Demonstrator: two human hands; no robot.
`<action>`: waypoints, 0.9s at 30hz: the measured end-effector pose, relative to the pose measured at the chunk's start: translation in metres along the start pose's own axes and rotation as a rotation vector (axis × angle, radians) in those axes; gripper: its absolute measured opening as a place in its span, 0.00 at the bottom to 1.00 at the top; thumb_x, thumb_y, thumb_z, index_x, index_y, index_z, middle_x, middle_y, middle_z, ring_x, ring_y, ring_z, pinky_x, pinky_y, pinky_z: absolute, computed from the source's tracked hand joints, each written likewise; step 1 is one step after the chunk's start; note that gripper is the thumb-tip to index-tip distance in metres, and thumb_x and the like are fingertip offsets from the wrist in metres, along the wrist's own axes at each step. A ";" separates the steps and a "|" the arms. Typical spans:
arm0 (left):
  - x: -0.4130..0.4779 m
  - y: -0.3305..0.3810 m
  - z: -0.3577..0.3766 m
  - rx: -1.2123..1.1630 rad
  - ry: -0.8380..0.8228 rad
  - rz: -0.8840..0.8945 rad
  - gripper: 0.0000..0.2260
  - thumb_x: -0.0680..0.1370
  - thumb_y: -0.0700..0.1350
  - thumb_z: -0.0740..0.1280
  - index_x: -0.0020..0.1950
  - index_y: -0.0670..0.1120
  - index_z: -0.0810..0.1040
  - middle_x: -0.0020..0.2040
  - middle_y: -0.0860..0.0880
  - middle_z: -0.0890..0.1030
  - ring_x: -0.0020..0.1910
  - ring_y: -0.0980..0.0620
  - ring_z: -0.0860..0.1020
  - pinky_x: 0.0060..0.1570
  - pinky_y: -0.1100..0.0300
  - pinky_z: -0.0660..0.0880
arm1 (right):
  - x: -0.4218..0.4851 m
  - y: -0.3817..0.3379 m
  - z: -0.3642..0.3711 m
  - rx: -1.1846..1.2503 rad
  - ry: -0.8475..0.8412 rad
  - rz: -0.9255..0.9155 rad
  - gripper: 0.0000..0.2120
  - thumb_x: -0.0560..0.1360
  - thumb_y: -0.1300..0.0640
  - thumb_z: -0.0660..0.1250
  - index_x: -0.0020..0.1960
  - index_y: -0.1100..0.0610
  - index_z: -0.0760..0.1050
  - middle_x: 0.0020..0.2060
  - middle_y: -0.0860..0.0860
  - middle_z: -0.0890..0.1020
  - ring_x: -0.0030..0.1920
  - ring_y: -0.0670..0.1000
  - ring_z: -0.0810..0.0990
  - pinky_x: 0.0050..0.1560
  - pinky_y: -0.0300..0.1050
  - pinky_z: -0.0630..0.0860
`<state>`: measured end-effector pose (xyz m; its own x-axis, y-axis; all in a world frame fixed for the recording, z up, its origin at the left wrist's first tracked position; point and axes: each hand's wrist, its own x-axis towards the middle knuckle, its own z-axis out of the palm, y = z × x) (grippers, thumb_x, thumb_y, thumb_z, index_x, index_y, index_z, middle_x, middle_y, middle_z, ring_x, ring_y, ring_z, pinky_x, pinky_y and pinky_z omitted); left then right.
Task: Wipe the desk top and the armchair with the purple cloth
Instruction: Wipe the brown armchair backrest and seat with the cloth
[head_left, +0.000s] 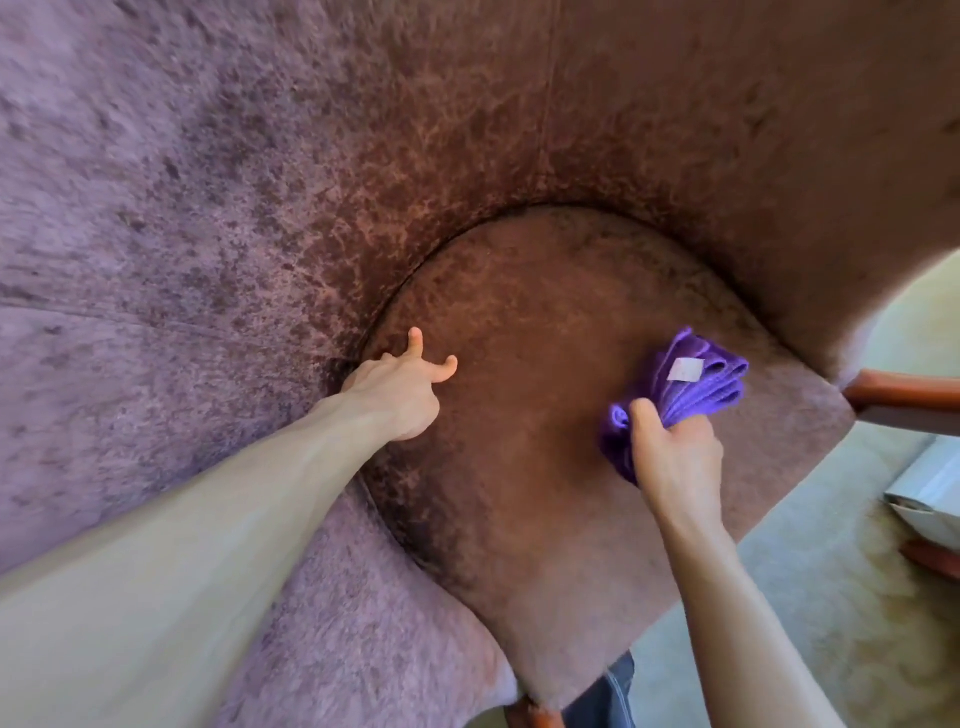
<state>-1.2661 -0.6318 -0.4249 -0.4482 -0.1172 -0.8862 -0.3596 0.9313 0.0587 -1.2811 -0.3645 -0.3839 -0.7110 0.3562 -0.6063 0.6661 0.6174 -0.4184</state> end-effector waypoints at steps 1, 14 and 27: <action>-0.001 0.000 0.000 0.004 0.005 0.005 0.38 0.76 0.39 0.55 0.79 0.70 0.50 0.84 0.46 0.48 0.76 0.36 0.64 0.73 0.41 0.65 | 0.011 -0.006 0.008 -0.009 0.021 0.057 0.21 0.75 0.45 0.64 0.52 0.64 0.77 0.51 0.66 0.82 0.55 0.65 0.79 0.57 0.55 0.73; 0.005 -0.003 -0.003 -0.004 -0.045 -0.026 0.37 0.74 0.47 0.55 0.80 0.69 0.48 0.84 0.45 0.49 0.78 0.39 0.62 0.74 0.42 0.63 | -0.087 0.003 0.064 0.041 -0.335 0.044 0.18 0.67 0.42 0.62 0.35 0.58 0.72 0.37 0.56 0.82 0.43 0.59 0.81 0.48 0.52 0.77; 0.003 0.002 -0.006 -0.020 -0.023 -0.023 0.35 0.79 0.41 0.56 0.79 0.70 0.51 0.84 0.48 0.44 0.78 0.38 0.62 0.75 0.42 0.64 | 0.016 -0.084 0.064 -0.103 -0.179 -0.056 0.29 0.75 0.41 0.65 0.65 0.64 0.73 0.64 0.67 0.77 0.65 0.65 0.75 0.63 0.50 0.71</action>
<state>-1.2727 -0.6327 -0.4249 -0.4208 -0.1302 -0.8977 -0.3859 0.9213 0.0472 -1.3342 -0.4557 -0.4012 -0.6886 0.1953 -0.6983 0.5938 0.7046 -0.3885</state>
